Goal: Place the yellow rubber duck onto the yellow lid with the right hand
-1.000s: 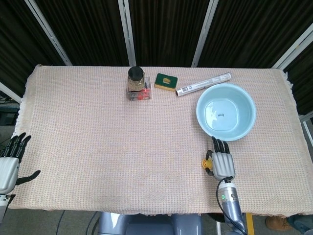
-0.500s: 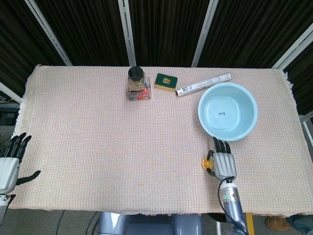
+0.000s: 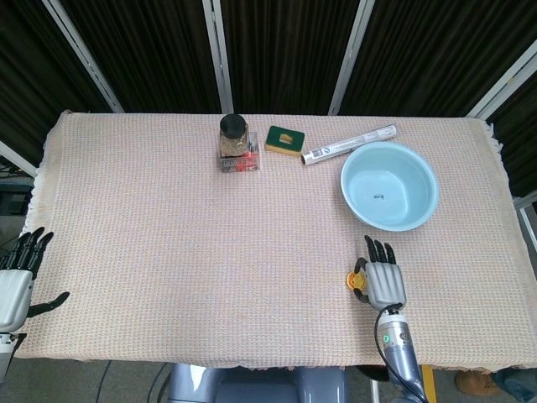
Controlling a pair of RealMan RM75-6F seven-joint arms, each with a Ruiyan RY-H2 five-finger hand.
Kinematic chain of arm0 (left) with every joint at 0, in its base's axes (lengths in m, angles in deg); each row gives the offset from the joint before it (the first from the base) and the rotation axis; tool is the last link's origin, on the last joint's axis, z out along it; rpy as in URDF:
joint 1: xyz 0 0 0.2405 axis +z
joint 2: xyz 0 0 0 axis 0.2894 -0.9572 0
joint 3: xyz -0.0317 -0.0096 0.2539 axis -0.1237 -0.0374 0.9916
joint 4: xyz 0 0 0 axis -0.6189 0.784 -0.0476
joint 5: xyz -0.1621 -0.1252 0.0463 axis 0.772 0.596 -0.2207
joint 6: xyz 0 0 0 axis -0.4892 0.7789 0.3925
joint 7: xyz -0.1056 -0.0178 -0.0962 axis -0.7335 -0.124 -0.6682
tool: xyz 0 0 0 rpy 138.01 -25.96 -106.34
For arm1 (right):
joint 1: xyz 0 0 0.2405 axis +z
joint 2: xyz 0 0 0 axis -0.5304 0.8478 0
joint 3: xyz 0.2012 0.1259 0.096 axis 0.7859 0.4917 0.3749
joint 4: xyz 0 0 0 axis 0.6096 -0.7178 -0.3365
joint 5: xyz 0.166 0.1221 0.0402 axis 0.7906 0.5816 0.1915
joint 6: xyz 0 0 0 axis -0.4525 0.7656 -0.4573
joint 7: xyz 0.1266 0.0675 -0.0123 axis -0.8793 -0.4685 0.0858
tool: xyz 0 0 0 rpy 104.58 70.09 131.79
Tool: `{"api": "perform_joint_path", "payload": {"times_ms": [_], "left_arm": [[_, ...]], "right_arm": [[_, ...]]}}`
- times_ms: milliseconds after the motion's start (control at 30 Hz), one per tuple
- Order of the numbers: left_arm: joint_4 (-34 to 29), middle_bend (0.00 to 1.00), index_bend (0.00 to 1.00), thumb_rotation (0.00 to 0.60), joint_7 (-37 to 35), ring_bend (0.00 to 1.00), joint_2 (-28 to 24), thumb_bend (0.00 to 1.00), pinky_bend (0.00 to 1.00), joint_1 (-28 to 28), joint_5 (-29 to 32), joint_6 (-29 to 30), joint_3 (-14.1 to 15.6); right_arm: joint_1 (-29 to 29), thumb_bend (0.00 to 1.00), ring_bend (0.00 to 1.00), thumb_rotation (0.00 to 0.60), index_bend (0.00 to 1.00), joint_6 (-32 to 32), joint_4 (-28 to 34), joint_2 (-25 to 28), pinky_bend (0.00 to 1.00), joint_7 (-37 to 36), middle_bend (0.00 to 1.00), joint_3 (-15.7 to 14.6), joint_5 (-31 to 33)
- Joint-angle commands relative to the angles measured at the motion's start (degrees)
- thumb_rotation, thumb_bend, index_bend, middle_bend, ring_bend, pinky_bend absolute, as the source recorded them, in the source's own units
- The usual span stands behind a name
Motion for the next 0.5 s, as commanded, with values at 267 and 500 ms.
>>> {"api": "perform_joint_path", "payload": {"times_ms": [267, 500], "left_arm": [[0.19, 0.0, 0.0, 0.6, -0.25, 0.0, 0.01, 0.0, 0.22, 0.03, -0.08, 0.03, 0.04], [0.21, 0.0, 0.0, 0.6, 0.37, 0.0, 0.05, 0.0, 0.22, 0.15, -0.69, 0.5, 0.23]], "right_arm": [[0.27, 0.0, 0.0, 0.6, 0.26, -0.17, 3.12, 5.32, 0.0, 1.1, 0.0, -1.54, -4.18], [-1.33, 0.0, 0.0, 0.6, 0.13, 2.05, 10.1, 15.94, 0.0, 2.23, 0.0, -3.18, -7.81]]}}
